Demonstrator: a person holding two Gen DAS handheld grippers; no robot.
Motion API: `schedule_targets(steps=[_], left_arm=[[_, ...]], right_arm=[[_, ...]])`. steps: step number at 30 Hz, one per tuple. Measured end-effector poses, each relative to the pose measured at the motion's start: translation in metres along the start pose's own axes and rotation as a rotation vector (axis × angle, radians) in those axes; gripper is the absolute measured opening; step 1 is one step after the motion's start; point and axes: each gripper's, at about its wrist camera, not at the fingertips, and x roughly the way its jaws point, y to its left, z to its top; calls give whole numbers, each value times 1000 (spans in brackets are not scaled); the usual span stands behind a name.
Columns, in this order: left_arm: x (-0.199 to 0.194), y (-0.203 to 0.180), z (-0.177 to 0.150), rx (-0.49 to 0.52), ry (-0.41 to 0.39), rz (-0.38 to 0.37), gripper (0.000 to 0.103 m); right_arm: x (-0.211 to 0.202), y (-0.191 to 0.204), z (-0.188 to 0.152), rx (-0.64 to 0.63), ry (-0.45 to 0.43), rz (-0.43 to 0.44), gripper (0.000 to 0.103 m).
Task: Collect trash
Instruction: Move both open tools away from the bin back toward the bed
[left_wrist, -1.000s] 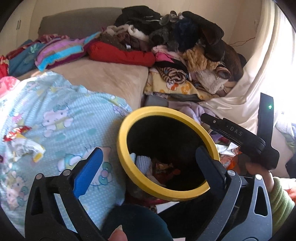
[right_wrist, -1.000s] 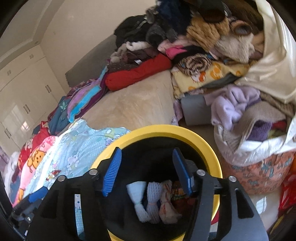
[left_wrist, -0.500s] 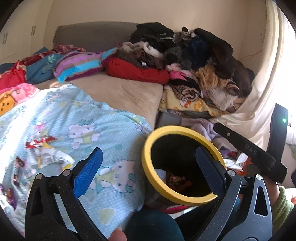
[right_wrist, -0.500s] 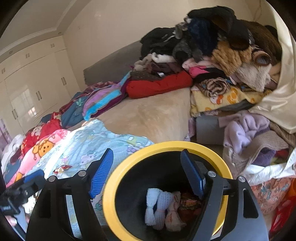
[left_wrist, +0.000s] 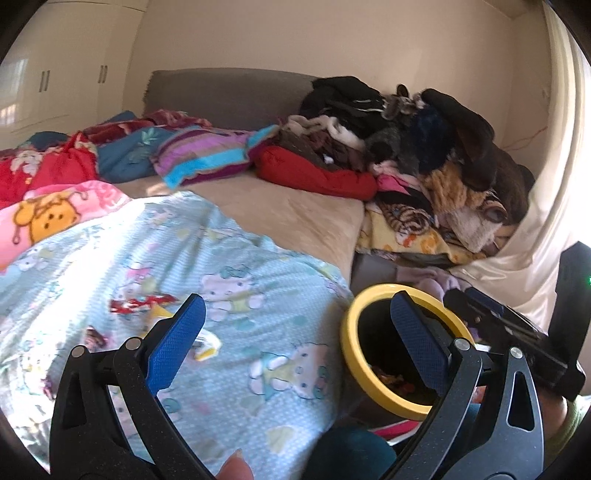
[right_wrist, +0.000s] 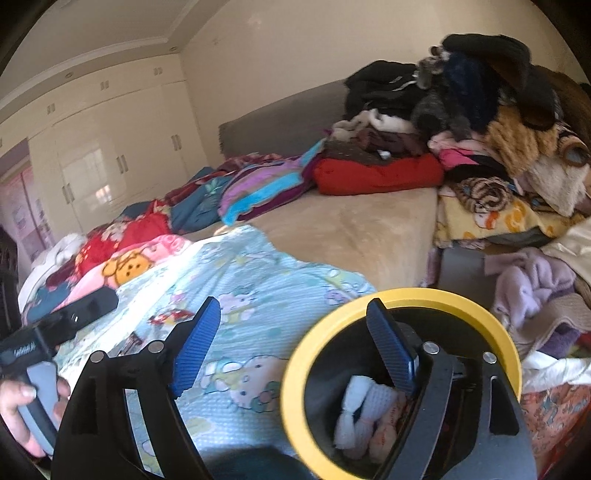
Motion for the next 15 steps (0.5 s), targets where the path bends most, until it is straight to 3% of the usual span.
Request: schedule_targets(steps=[15], left_arm=[[-22,65,-5,-64,-32,143,92]], right_arm=[[41,78,-15,-149,94,133,83]])
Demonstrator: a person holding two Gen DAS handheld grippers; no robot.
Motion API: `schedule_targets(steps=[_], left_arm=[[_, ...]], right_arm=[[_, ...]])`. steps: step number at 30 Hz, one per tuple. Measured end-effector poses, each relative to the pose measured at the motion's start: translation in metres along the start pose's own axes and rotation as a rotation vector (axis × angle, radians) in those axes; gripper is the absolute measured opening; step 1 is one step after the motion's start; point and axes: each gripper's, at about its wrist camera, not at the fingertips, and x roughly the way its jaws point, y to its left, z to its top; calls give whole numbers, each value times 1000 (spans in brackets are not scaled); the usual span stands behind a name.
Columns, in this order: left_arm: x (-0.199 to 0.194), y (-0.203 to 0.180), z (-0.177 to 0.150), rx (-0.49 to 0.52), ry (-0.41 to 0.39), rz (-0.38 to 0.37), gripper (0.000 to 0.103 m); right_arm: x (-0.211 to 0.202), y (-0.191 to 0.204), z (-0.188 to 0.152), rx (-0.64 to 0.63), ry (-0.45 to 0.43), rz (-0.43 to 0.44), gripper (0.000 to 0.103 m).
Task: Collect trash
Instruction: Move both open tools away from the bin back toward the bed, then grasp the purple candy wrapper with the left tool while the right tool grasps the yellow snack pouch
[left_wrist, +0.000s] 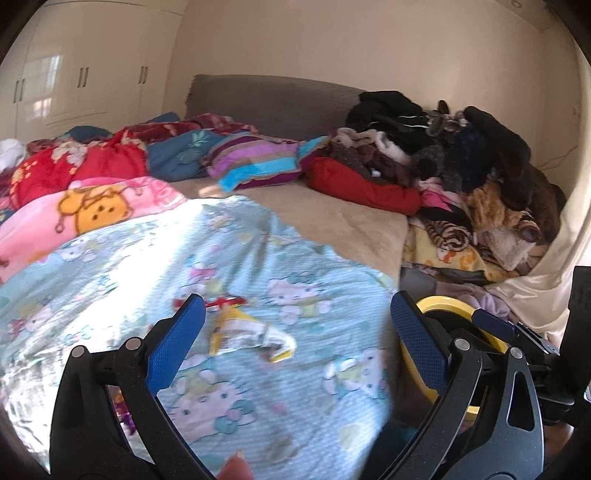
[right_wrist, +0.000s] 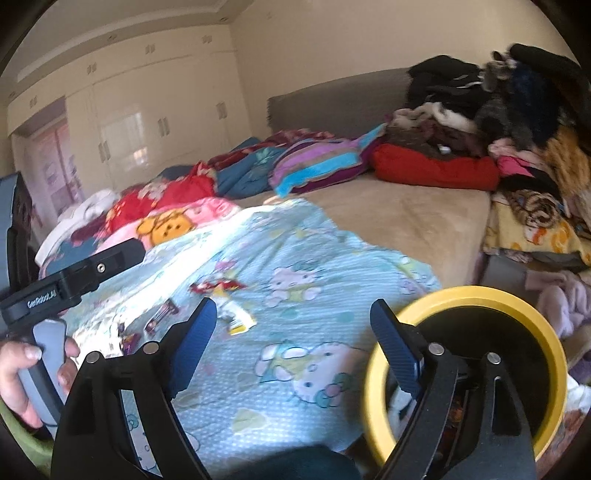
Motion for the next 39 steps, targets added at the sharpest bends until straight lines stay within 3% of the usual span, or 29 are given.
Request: schedule_targets(steps=[16,31,32,33,34,35,36,38,39], left_arm=[[-5,112,-29,-182,69,197,92],[9,182,-84,-323,216,316,92],[10,184,-86,-333,222,313,92],[11,185,-87,-336,227,312,91],[12,184,-87,-335,229,311,86],[13,184,-88,-333,232,310,79],[14,183,-89,-332,235,308,75],[17,181,-91,-328,246,303,60],[18,180,-91,-325,249,302,57]], right_arm=[[113,62,-7,-170,215,80,83],[205,82,-21,-237,364,-10,82],[210,83,-22,-237,370,-7,77],[213,85,-23,-241,377,-1,65],[215,86,-25,-244,385,14,61],[216,89,-27,-250,393,25,44],[217,91,-29,-260,396,19,35],[212,92,-32,-256,388,24,34],[210,91,-33,-244,387,30,33]])
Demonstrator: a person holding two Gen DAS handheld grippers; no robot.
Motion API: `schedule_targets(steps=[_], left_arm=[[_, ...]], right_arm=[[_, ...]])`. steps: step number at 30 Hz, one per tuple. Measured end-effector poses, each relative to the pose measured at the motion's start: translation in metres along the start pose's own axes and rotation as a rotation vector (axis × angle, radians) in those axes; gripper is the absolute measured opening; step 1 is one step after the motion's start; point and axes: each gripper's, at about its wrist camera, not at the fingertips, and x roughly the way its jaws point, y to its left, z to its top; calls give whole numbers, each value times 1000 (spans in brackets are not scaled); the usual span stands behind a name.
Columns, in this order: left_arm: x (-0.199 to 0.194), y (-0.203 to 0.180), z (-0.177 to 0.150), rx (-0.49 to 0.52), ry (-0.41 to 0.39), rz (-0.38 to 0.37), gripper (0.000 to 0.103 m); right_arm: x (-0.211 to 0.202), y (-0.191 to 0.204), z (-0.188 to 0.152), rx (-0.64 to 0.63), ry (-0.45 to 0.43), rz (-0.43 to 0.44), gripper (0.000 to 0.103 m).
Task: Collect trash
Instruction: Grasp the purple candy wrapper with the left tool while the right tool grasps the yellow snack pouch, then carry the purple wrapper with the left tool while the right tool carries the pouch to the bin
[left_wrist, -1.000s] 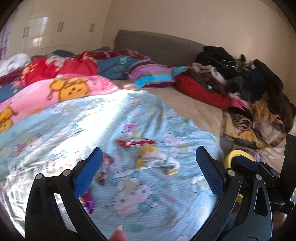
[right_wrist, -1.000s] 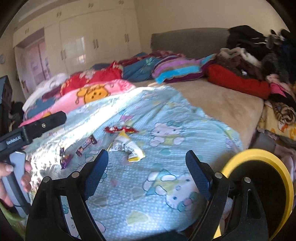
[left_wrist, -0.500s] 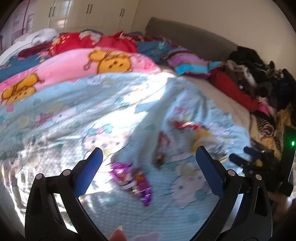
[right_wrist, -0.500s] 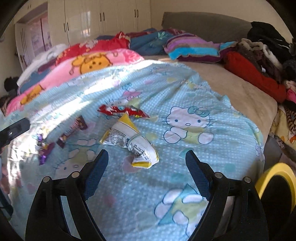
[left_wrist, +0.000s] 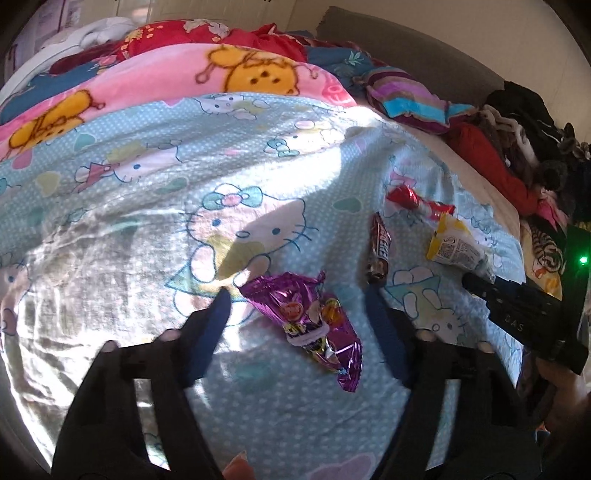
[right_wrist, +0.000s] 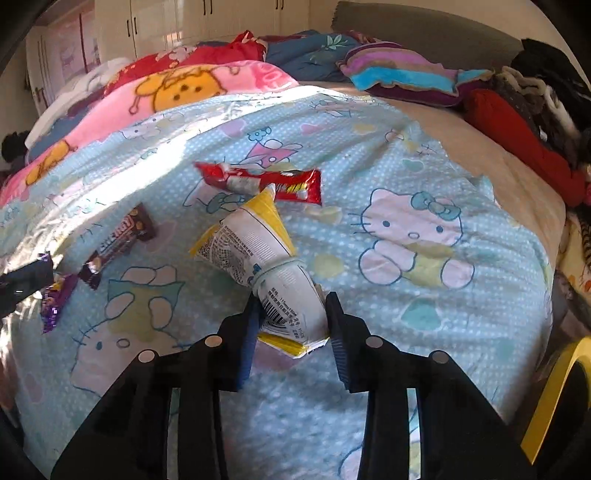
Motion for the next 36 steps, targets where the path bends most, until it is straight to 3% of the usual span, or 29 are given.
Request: schedule_targets(steps=[5,10,17,28,36], left_arm=[[5,-4,-4,11,35,-14,25],[3,-5,-3,20,35,-38,21],[-27,-24,12,51,-51,-109,18],[-65,-83,20,164,-123,-225,17],[-79,-109,16,205,-139,-268,17]], right_arm=[[-16,-3,-14,61,-15,55,32],[-44,-8,-28,133,-52,123,31],[-78,-14,-45,196,-110,156,31],[-115,-34,-62,246,-167,150,31],[-138,-48,-67,277,-208,139,31]])
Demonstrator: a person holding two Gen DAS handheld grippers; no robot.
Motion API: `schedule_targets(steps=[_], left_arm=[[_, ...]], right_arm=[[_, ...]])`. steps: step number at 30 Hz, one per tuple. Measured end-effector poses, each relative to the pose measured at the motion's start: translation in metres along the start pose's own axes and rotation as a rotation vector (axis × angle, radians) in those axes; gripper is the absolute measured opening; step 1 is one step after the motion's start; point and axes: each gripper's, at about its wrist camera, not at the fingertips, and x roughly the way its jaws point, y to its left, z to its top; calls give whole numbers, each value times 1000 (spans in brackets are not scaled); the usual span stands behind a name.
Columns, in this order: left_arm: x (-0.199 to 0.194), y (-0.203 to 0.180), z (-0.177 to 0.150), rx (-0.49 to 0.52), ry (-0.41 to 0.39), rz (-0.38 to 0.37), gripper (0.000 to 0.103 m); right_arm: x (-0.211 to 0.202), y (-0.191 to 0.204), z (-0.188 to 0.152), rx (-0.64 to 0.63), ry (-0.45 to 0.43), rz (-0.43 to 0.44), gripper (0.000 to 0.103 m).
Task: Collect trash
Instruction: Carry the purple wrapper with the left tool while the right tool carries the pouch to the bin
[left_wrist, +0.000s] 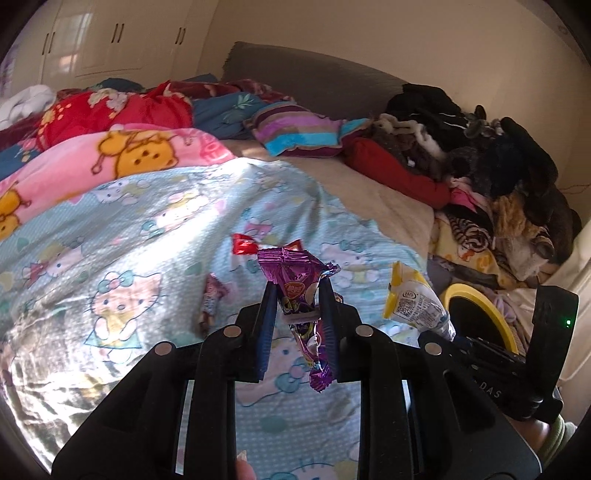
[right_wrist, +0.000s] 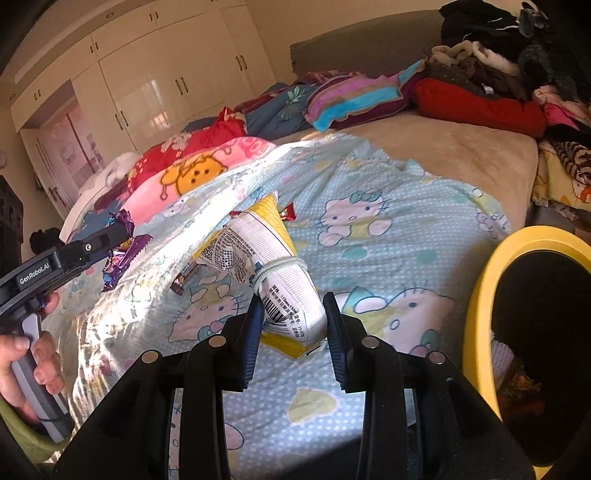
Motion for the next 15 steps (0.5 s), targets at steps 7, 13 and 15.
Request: schedule_targets(steps=[7,13,15], left_arm=[[-3,-23,4,39,-13,-40,17],[-5,-40,4,64,-18,-65,17],[-6,-45,4,71,-18,-72,17]], right_arm=[[-20,-11,3,13,-39,-20,31],[-34,-22,4,34,-61,-33,31],[-38,-26,5,41,-66,-37,31]])
